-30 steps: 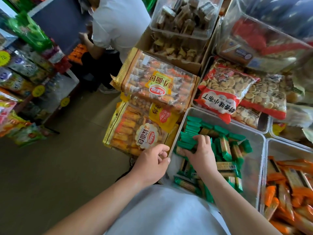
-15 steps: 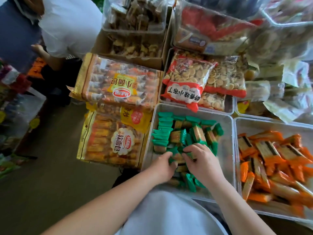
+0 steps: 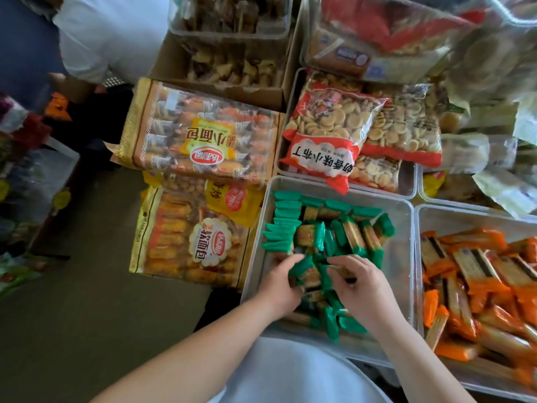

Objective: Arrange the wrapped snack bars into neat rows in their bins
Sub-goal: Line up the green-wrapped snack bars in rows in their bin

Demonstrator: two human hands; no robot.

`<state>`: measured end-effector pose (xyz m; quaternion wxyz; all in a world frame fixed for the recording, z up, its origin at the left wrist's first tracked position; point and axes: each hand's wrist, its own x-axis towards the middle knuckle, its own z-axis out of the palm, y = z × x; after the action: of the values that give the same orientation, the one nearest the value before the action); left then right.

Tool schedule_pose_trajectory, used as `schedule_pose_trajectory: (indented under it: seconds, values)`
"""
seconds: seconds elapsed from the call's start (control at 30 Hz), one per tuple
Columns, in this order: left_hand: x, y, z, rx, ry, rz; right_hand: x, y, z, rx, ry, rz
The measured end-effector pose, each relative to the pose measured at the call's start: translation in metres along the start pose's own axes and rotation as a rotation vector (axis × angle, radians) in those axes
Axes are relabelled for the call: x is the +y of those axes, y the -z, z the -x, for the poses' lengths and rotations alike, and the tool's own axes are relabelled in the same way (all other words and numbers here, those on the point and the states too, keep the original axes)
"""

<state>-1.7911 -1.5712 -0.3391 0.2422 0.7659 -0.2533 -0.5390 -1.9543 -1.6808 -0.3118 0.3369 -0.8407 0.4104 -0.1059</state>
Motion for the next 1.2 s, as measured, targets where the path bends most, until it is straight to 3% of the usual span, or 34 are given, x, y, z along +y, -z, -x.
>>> schedule_pose_trajectory:
  seconds: [0.2,0.33,0.43,0.63,0.83,1.0,1.2]
  values:
    - [0.0,0.002,0.001,-0.003,-0.032,-0.137,-0.016,0.0,-0.009,-0.083,0.029,0.05]
    - [0.01,0.003,0.005,0.001,-0.061,-0.276,-0.035,-0.011,-0.031,-0.289,0.212,0.085]
    - [0.015,0.004,0.011,0.011,-0.071,-0.348,-0.046,-0.024,-0.053,-0.391,0.196,0.191]
    - [0.013,0.002,0.021,0.001,-0.095,-0.425,-0.055,-0.038,-0.073,-0.295,0.052,0.18]
    - [0.008,0.003,0.016,-0.049,0.052,-0.227,-0.043,-0.046,-0.06,-0.17,0.077,0.05]
    - [0.004,0.011,0.029,0.113,-0.065,-0.209,-0.041,-0.042,-0.055,-0.162,0.108,0.004]
    - [0.003,0.019,0.048,0.276,-0.233,-0.146,-0.048,-0.02,-0.044,-0.17,-0.095,-0.162]
